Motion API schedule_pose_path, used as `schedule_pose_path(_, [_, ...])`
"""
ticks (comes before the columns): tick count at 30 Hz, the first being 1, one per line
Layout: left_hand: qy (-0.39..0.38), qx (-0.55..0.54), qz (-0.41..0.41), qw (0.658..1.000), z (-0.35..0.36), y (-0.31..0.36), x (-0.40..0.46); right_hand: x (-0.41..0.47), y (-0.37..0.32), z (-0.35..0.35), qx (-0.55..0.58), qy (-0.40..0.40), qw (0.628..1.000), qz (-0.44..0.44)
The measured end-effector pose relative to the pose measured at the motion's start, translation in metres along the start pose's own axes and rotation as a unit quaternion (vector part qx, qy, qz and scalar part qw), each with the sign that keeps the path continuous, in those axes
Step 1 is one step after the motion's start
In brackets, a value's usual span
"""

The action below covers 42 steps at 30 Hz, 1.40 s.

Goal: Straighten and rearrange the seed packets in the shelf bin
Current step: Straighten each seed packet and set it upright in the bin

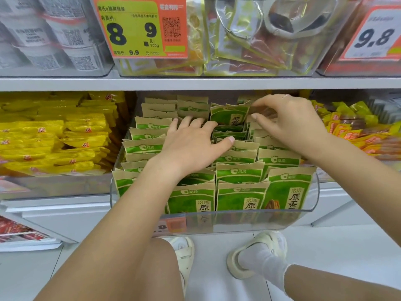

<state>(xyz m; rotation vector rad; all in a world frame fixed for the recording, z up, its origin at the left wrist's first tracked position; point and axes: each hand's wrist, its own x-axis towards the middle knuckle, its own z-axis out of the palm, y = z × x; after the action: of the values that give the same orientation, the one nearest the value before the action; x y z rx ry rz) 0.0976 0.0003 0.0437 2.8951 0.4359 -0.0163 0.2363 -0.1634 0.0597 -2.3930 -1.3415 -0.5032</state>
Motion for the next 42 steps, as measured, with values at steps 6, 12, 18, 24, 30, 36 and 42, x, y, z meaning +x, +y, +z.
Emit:
schedule_pose_path(6, [0.002,0.0,0.001,1.0,0.0,0.001,-0.001,-0.006,-0.01,0.002,-0.082,-0.029,0.977,-0.194])
schedule_pose_path(12, [0.003,-0.001,0.0,1.0,-0.001,0.001,-0.002,0.004,-0.022,0.007,-0.101,-0.14,0.979,-0.107])
schedule_pose_path(18, [0.001,-0.001,-0.001,1.0,-0.002,0.002,-0.002,0.027,-0.025,0.013,-0.056,-0.194,0.978,-0.044])
schedule_pose_path(24, [0.002,0.002,0.001,1.0,-0.001,0.001,-0.002,0.042,-0.022,0.029,-0.062,-0.223,0.972,-0.029])
schedule_pose_path(30, [0.003,-0.003,0.0,1.0,-0.001,0.001,-0.002,0.044,-0.02,0.037,-0.067,-0.251,0.965,-0.018])
schedule_pose_path(36, [0.004,-0.006,0.002,1.0,0.0,0.0,-0.003,0.037,-0.014,0.027,-0.164,-0.195,0.967,-0.013])
schedule_pose_path(42, [0.002,-0.006,0.0,1.0,0.0,0.0,-0.003,0.042,-0.02,0.038,-0.244,-0.194,0.95,-0.008])
